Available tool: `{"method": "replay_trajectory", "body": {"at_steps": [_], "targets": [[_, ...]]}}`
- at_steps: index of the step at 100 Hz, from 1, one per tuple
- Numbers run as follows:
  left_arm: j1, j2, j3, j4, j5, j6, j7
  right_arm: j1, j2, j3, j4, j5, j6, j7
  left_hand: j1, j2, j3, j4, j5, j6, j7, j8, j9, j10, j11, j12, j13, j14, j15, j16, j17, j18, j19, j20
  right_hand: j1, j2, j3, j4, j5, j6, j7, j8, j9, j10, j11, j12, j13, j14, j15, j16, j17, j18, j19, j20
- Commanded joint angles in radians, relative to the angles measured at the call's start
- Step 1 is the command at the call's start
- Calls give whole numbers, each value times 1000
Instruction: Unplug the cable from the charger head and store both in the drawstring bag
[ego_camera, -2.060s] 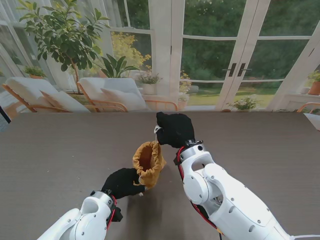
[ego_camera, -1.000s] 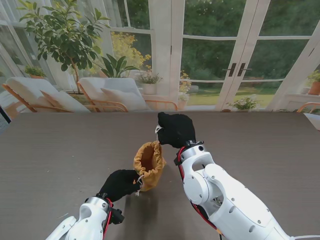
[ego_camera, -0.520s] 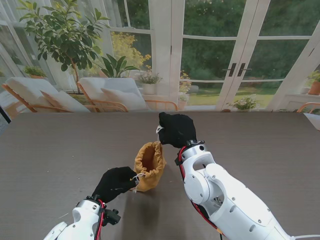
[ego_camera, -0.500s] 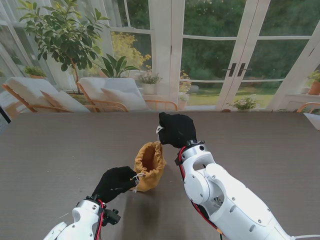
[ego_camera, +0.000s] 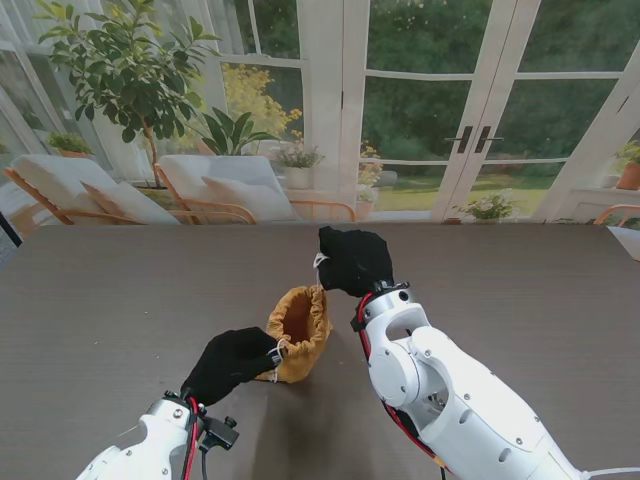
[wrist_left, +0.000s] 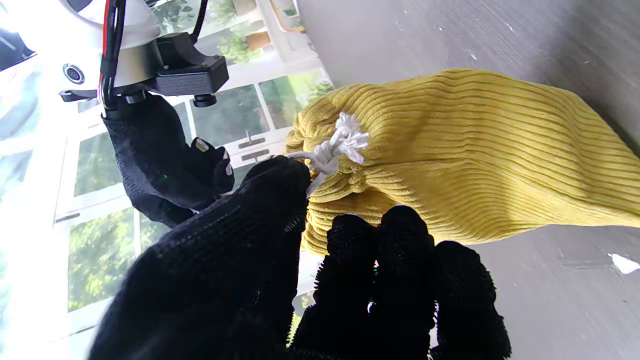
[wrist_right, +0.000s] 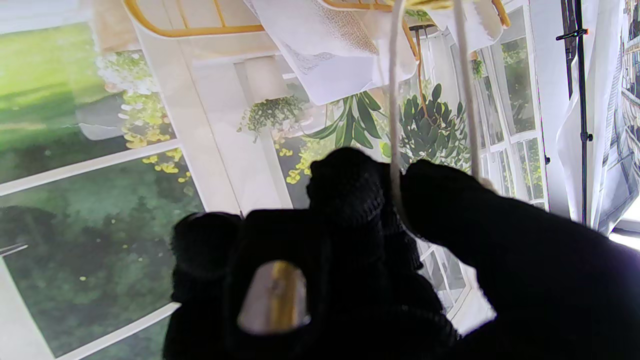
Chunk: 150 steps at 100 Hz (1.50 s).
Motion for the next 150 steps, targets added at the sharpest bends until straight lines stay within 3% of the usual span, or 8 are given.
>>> {"method": "replay_trajectory", "body": {"at_steps": [1, 40, 59, 83, 150], "targets": [[-1, -3, 2, -3, 6, -2, -29, -2, -2, -4, 0, 1, 0, 14, 103, 27, 53, 45, 59, -86, 98, 69, -28, 7, -2, 37, -27, 20, 21, 15, -31, -44, -17, 23, 16, -14, 34, 33, 18, 0, 2, 17, 71, 75, -12, 0, 6, -131, 39, 17, 472, -23, 59, 4], [-6, -2, 6, -12, -102, -9, -69, 1, -6, -11, 4, 9, 3, 9, 136, 72, -10, 56, 19, -60, 101, 130, -48, 27, -22, 53, -60, 38, 5, 34, -72, -51, -35, 57, 16, -13, 32, 33, 17, -1, 0, 19, 71, 75, -14, 2, 6, -130, 38, 17, 472, -23, 58, 4], [-4, 1, 3, -18, -104, -36, -79, 4, -6, -14, 8, 7, 8, 9, 137, 56, -7, 63, 35, -61, 96, 124, -26, 18, -16, 51, -34, 34, 13, 36, -45, -47, -28, 63, 18, -13, 32, 33, 17, -1, 0, 19, 71, 75, -14, 2, 6, -128, 39, 17, 471, -22, 58, 3], [15, -1, -7, -51, -72, -65, -50, 18, 2, -16, 20, -17, 6, 28, 123, 33, 27, 58, 55, -58, 88, 81, -9, 6, -6, 43, -9, 22, 22, 32, -12, -41, -21, 60, 25, -9, 26, 28, 14, 2, -3, 20, 71, 75, -15, 3, 6, -134, 41, 18, 471, -22, 57, 3], [31, -18, -17, -99, -120, -149, 20, 20, 6, -12, 29, -20, 2, 39, 120, 15, 48, 55, 69, -32, 77, 66, 20, 8, 0, 36, 22, 34, 28, 26, 19, -19, -7, 57, 27, -7, 24, 27, 13, 3, -5, 23, 70, 75, -19, 6, 6, -134, 41, 18, 471, -24, 56, 2]]}}
